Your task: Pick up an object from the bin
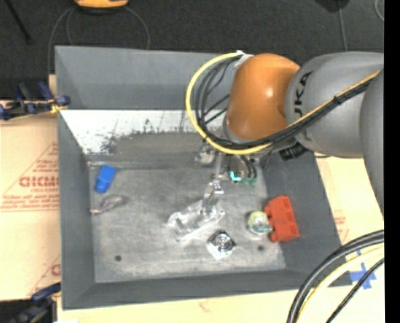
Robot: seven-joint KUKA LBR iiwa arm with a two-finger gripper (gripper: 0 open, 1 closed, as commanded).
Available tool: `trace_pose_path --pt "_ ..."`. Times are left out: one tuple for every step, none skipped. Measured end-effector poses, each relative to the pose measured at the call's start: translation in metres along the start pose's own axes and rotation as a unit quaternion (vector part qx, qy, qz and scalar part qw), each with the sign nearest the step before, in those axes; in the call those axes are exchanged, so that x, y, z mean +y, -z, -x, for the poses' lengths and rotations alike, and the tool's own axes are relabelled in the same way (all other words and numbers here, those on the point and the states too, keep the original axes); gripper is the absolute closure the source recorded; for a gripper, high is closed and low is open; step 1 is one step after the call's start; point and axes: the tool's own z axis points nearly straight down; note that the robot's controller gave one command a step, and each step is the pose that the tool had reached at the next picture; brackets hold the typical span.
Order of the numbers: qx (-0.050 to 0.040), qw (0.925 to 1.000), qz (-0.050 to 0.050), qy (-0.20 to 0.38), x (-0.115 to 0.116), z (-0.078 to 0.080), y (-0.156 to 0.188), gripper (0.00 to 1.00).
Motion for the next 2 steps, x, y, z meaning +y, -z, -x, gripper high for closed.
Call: trace_pose_path --pt "-0.0062 0.9880 0.000 0.154 -0.0020 -0.0154 -0.0514 0.00" --pt "-0.0051 0.9714 -0.002 0.238 0.0012 -0.0145 -0.0570 0.00"
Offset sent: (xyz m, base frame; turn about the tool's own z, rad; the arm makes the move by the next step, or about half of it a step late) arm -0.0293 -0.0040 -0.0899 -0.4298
